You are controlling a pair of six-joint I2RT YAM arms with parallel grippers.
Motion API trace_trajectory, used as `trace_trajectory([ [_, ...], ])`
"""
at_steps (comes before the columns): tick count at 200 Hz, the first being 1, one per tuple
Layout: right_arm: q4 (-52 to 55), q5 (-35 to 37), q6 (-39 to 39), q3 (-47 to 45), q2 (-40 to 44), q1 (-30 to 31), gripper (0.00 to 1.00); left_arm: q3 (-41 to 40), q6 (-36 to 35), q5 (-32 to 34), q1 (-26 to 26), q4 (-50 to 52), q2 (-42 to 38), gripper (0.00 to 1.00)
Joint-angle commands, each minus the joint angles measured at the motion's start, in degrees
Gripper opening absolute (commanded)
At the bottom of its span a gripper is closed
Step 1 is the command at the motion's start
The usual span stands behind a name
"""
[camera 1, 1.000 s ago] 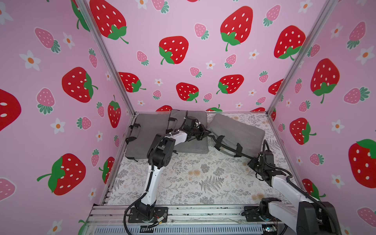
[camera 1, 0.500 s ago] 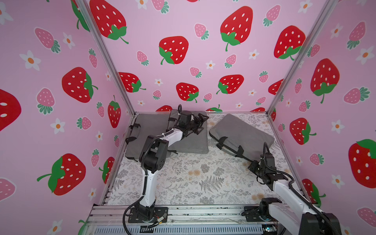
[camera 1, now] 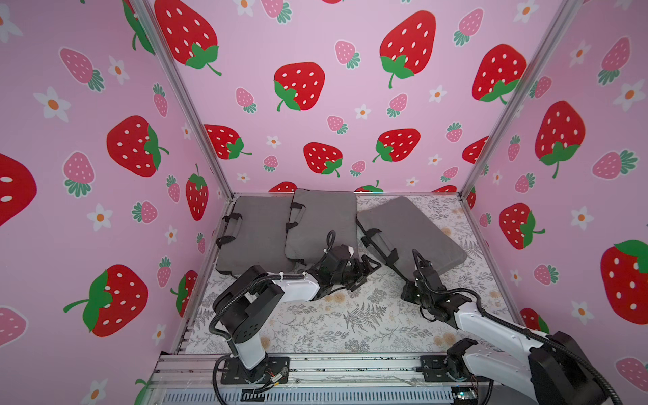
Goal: Put the mouse into the laptop bag
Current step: Zip the zipper on the zippered laptop bag.
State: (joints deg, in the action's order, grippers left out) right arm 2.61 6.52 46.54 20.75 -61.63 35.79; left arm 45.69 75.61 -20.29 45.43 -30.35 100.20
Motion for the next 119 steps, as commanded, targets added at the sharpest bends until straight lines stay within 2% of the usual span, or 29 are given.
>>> trace_trajectory([
  [1, -3.15, 1.93, 0.46, 1.49, -0.12, 1.96, 0.0, 0.69, -1.42, 1.74, 1.17, -5.94, 2.44, 0.92],
  [37, -4.81, 0.96, -0.02, 2.93, -4.32, 4.69, 0.0, 6.38, -3.89, 1.47, 2.71, -2.72, 8.39, 0.89],
  [66, -6.19, 0.48, 0.57, 2.74, -6.0, 6.39, 0.0, 10.35, -3.62, 0.01, 3.34, -5.51, 14.03, 0.86],
  [81, -7.87, -0.29, 1.02, 2.24, -6.75, 7.38, 0.0, 12.21, -2.47, -1.21, 3.44, -7.83, 17.36, 0.8],
  [119, -11.79, -1.54, 1.88, 2.01, -10.25, 8.85, 0.0, 16.38, -0.63, -2.82, 3.54, -9.54, 23.0, 0.58],
])
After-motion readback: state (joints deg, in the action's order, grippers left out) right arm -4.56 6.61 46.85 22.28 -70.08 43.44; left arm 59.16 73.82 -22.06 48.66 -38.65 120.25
